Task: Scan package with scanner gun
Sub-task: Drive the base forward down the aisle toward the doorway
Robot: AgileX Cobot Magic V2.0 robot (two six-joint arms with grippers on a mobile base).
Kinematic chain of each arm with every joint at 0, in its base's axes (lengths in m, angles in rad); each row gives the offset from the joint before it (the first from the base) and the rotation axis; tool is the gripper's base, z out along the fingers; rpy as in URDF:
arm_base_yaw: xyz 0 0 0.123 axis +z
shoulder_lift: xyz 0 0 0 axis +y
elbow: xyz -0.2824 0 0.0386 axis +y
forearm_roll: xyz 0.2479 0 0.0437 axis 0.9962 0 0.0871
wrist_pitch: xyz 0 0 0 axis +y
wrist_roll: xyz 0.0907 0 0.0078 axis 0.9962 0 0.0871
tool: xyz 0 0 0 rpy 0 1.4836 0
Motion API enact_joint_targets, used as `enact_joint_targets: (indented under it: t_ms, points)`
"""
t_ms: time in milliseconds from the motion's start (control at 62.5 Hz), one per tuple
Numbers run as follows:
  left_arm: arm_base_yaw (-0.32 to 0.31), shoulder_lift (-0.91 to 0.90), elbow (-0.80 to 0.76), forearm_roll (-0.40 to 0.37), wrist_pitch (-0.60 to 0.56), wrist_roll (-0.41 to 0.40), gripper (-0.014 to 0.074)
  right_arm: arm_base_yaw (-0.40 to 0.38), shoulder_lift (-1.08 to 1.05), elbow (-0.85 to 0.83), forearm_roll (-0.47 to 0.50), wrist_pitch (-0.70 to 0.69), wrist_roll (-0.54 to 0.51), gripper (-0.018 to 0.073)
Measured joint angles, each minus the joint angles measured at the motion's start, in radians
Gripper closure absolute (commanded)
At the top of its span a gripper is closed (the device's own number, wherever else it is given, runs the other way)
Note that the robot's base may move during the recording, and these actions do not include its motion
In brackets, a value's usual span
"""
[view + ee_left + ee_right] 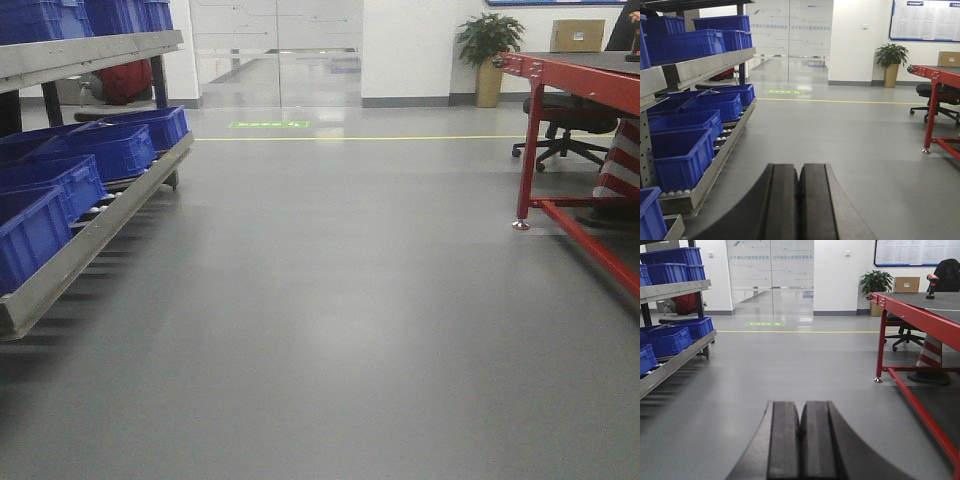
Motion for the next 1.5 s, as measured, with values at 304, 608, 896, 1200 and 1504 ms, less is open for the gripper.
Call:
enact_joint_targets:
  t_ms: [304, 608, 896, 1200, 1504]
  points:
    - [0.000, 0.000, 0.000, 0.000, 0.000, 0.000, 0.0687, 0.000, 0.000, 0.000, 0.000, 0.000, 0.000, 0.0727]
    - [0.000, 0.000, 0.000, 0.000, 0.000, 0.000, 0.0687, 0.000, 0.000, 0.000, 0.000, 0.000, 0.000, 0.0727]
    - [0.000, 0.000, 0.000, 0.000, 0.000, 0.000, 0.0687, 0.000, 0.000, 0.000, 0.000, 0.000, 0.000, 0.0727]
    - [0.000, 0.000, 0.000, 0.000, 0.000, 0.000, 0.0687, 0.000, 0.000, 0.000, 0.000, 0.000, 0.000, 0.0727]
    - [0.000, 0.000, 0.000, 0.000, 0.000, 0.000, 0.0687, 0.000, 0.000, 0.000, 0.000, 0.000, 0.000, 0.0727]
